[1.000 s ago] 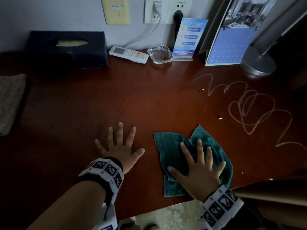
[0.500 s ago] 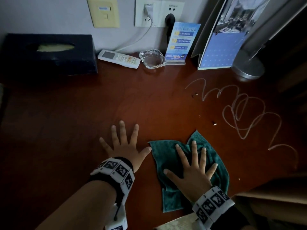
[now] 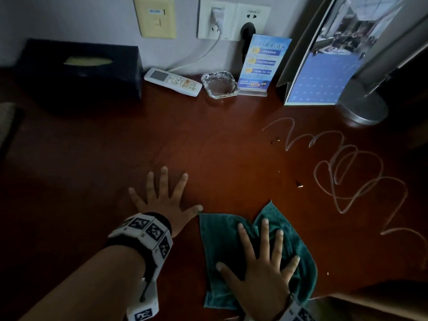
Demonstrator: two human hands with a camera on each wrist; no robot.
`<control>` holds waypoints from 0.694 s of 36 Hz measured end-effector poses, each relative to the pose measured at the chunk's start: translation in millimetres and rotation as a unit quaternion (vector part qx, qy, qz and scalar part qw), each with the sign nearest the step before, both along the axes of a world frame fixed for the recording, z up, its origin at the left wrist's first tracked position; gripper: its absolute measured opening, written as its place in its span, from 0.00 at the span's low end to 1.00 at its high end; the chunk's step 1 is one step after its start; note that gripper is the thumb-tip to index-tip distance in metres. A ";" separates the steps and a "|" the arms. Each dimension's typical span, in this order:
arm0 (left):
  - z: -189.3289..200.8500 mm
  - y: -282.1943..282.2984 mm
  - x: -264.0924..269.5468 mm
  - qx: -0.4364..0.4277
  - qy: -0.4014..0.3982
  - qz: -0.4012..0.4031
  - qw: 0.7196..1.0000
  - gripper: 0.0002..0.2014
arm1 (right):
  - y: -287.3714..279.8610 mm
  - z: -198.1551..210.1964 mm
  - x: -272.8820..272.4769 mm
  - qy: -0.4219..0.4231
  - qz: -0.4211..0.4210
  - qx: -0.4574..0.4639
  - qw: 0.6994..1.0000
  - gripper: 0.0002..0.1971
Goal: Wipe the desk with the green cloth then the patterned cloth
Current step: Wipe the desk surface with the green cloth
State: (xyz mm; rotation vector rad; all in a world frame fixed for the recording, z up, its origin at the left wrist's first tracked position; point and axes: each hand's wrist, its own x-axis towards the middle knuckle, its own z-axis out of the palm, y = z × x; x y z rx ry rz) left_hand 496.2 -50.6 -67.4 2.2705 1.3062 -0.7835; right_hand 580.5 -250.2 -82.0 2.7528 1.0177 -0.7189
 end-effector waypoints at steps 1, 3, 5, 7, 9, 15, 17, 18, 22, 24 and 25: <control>2.2 -1.0 2.4 0.012 -0.006 0.006 1.000 0.40 | -2.6 -1.6 0.3 -0.005 0.004 0.003 1.000 0.44; 6.8 -3.1 10.2 0.039 -0.027 0.021 0.999 0.37 | -9.2 -3.2 1.5 -0.015 0.028 0.012 0.999 0.44; 8.1 -5.0 21.9 0.044 -0.043 0.035 0.997 0.37 | -16.4 -2.3 4.3 -0.015 0.046 0.028 0.998 0.45; 6.6 -7.4 36.2 0.017 -0.046 0.054 0.997 0.39 | -24.0 -3.0 8.0 -0.005 0.055 0.035 0.998 0.47; 4.7 -9.3 48.3 -0.014 -0.040 0.075 0.996 0.43 | -31.5 -4.8 12.0 -0.003 0.066 0.041 0.997 0.48; -1.4 -9.2 55.3 -0.029 -0.034 0.102 0.994 0.47 | -49.2 -5.8 29.5 0.004 0.138 0.041 0.990 0.48; -2.8 -8.9 53.4 -0.020 -0.035 0.105 0.994 0.47 | -51.1 -3.7 36.9 0.008 0.172 0.025 0.985 0.46; -2.6 -9.5 54.0 -0.017 -0.032 0.105 0.994 0.47 | -52.4 -3.0 41.3 0.013 0.185 0.018 0.983 0.46; -0.6 -10.0 56.6 -0.022 -0.024 0.108 0.994 0.46 | -53.6 3.3 55.4 0.045 0.220 -0.015 0.974 0.48; 0.2 -9.6 56.5 -0.030 -0.018 0.107 0.994 0.46 | -52.3 5.7 64.4 0.056 0.242 -0.028 0.968 0.47; 0.5 -9.4 56.1 -0.033 -0.014 0.106 0.994 0.46 | -51.5 5.9 70.0 0.057 0.250 -0.044 0.965 0.46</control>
